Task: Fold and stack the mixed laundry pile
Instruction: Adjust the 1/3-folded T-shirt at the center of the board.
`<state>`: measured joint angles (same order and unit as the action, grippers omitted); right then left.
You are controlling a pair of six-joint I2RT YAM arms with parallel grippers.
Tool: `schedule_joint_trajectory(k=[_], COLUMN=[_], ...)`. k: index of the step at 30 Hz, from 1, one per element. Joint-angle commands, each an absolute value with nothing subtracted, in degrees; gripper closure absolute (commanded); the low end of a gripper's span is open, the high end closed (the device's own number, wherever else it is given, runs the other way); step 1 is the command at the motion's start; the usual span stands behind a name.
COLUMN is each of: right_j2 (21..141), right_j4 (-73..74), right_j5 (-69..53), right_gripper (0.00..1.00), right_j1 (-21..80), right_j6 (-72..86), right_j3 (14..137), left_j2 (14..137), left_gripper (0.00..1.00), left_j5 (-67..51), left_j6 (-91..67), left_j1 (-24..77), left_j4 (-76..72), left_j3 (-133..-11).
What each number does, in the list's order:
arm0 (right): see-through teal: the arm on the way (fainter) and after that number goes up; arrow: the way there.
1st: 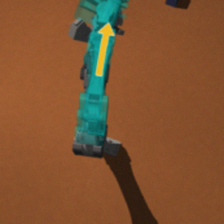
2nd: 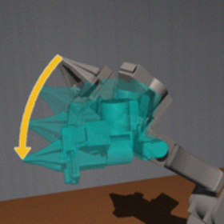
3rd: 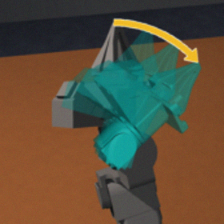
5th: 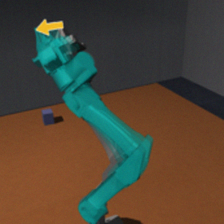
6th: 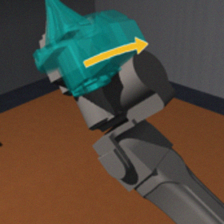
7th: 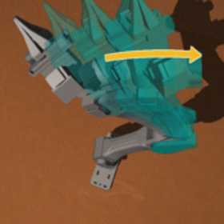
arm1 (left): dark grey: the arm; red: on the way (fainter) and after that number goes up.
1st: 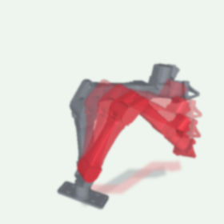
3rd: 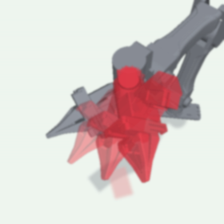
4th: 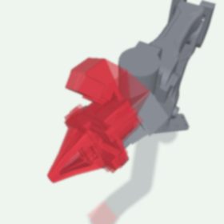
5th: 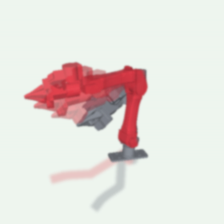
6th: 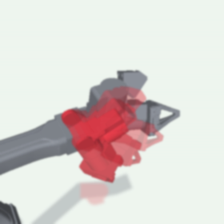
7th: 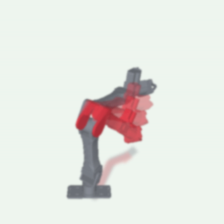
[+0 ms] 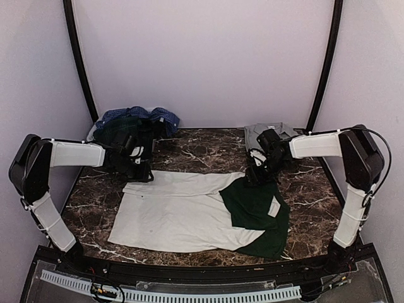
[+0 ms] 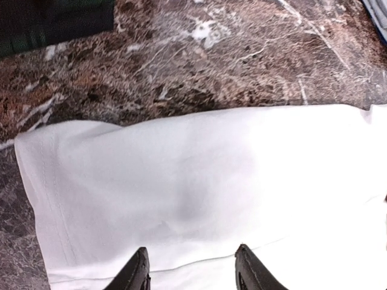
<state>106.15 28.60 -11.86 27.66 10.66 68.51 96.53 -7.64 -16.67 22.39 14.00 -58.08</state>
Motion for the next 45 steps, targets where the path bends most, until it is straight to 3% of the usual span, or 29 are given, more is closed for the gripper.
schedule_joint_trajectory(k=[1, 10, 15, 20, 25, 30, 39, 45], right_j2=[111.3, 123.0, 121.0, 107.1, 93.4, 82.7, 84.3, 79.0], right_j4=[25.1, 26.5, 29.6, 29.6, 30.3, 29.9, 28.8, 28.5], right_j5=[-12.1, -15.7, -18.0, -19.4, -21.4, -20.2, -17.1, -15.0], right_gripper=[0.34, 0.36, 0.34, 0.29, 0.27, 0.27, 0.31, 0.38], right_j1=[27.0, 25.7, 27.0, 27.2, 27.4, 29.5, 30.0, 31.4], right_j6=[8.6, 6.3, 5.6, 7.7, 11.0, 14.4, 19.2, 16.9], right_j3=[73.8, 88.4, 94.1, 88.4, 73.4, 61.4, 52.2, 52.4], left_j2=[99.1, 104.6, 102.6, 91.8, 75.2, 68.4, 80.3, 96.5], left_gripper=[0.54, 0.55, 0.53, 0.48, 0.42, 0.39, 0.40, 0.49], left_j5=[-5.2, -4.4, -8.4, -7.3, -9.3, -9.3, -11.3, -14.9], left_j6=[-18.7, -21.5, -21.1, -19.6, -27.6, -29.9, -28.2, -26.3], left_j1=[22.2, 13.1, 10.9, 16.0, 19.5, 24.4, 37.3, 45.2], left_j4=[17.0, 18.2, 16.4, 16.1, 17.8, 22.6, 13.1, 4.8], left_j3=[-58.2, -61.6, -62.8, -59.5, -49.3, -45.9, -51.2, -61.8])
